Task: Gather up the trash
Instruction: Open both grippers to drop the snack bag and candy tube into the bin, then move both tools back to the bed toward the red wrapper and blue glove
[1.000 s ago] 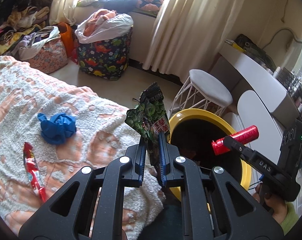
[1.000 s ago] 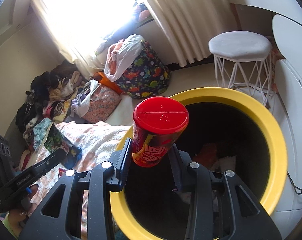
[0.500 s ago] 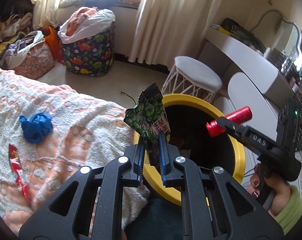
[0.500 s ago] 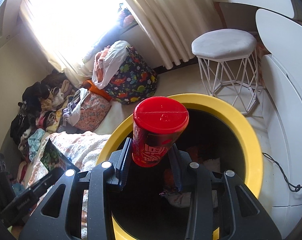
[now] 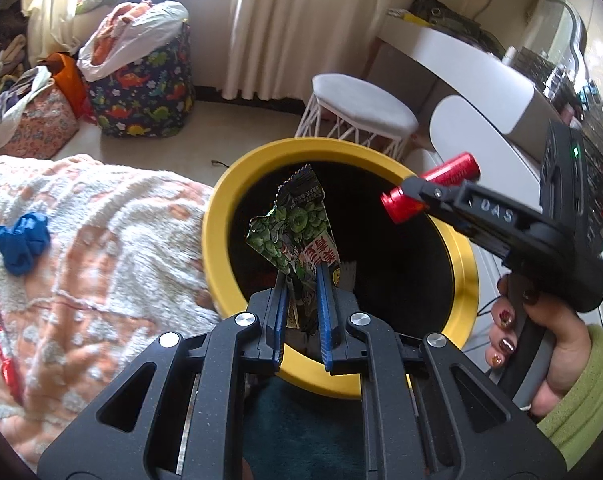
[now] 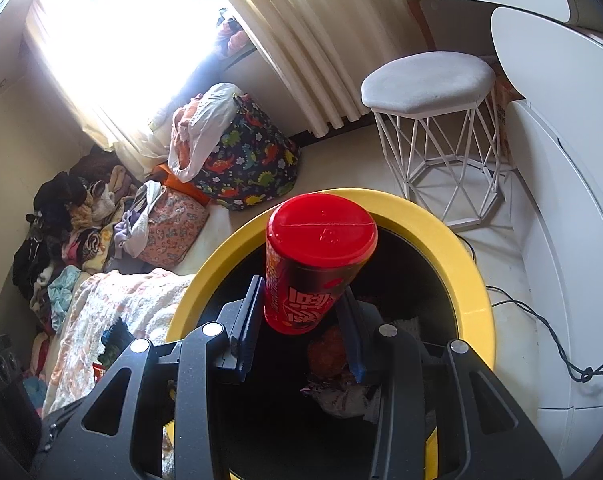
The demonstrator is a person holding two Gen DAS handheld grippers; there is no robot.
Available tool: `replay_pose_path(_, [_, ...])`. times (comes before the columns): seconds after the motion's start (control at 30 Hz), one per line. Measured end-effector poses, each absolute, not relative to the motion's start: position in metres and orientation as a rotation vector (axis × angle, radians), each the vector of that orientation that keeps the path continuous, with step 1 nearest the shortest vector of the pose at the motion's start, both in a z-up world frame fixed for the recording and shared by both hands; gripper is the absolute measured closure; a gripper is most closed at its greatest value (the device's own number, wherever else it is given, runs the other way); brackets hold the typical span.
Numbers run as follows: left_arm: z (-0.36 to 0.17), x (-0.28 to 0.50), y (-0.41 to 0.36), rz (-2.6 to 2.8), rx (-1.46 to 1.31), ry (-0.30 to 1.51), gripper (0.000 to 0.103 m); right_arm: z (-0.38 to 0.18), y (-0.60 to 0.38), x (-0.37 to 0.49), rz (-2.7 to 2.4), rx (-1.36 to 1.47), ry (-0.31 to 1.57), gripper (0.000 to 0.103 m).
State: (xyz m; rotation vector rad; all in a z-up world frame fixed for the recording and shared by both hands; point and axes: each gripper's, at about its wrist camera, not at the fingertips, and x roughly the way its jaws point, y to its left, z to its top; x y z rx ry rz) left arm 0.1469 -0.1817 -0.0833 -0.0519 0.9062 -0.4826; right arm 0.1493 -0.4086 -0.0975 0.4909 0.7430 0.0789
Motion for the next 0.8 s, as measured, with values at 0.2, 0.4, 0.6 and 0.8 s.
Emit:
replay_pose_path(0.2, [-0.087,0.145,-0.193,-0.509,-0.034,0.916,0.095,-0.099,-0.413,0.150,0.073,0.512,0.746,0.065])
replay_pose_path(0.4, [-0.084,0.146,-0.193,-0.496,-0.037,0.893,0.036,-0.098,-0.418,0.148,0.055,0.548,0.730,0.044])
replay_pose_path(0.6, [-0.075,0.148,-0.170,-0.398,-0.048,0.839,0.011,-0.089,-0.404,0.146,0.111,0.515,0.693,0.034])
replay_pose_path(0.8, [-0.071,0.150,-0.136,-0.272,-0.075,0.813,0.011,-0.080,-0.373,0.150,0.215,0.441,0.680,0.030])
